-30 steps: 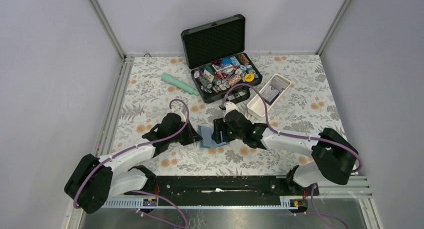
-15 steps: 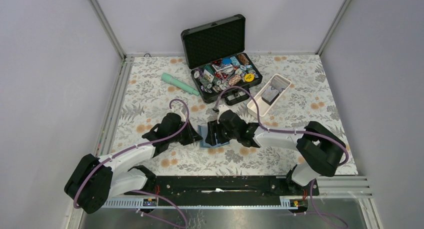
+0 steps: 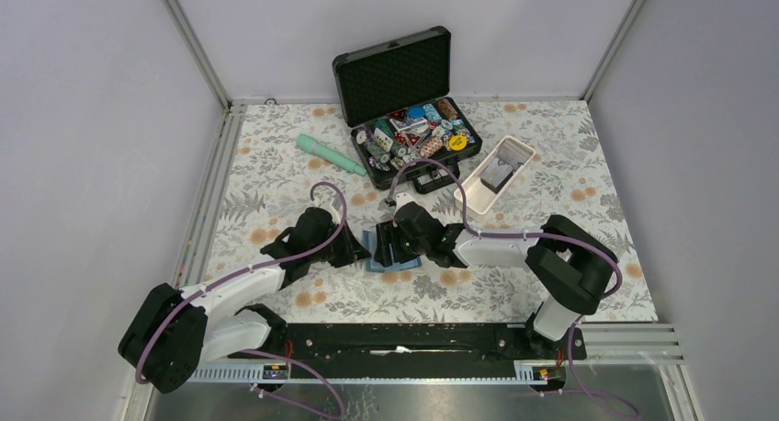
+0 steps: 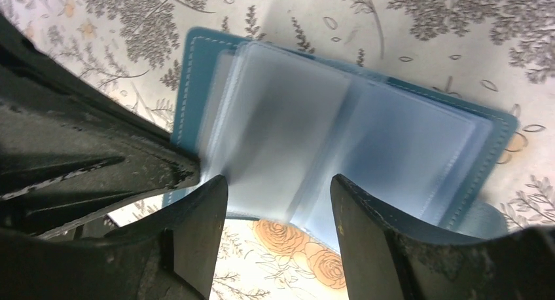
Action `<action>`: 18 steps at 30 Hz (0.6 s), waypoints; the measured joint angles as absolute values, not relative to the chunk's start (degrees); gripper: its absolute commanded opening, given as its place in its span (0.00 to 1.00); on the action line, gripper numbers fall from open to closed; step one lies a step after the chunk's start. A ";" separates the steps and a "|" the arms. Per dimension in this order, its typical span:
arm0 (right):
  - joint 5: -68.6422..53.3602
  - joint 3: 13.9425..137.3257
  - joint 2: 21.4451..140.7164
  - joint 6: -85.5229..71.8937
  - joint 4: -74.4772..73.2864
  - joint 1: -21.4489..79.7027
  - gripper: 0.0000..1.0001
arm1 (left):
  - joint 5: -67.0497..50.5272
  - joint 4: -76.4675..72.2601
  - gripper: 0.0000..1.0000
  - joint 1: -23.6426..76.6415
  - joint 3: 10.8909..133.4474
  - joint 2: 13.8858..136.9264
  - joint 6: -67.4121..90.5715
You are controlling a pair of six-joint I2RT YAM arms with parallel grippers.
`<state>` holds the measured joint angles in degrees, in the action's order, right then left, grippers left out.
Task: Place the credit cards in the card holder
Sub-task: Turn over the card slot in the card holder.
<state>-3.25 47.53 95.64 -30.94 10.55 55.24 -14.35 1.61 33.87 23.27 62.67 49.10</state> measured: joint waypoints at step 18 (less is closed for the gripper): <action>7.11 48.07 95.31 -30.63 5.56 55.44 0.71 | -13.91 1.69 0.09 33.21 23.24 63.31 48.01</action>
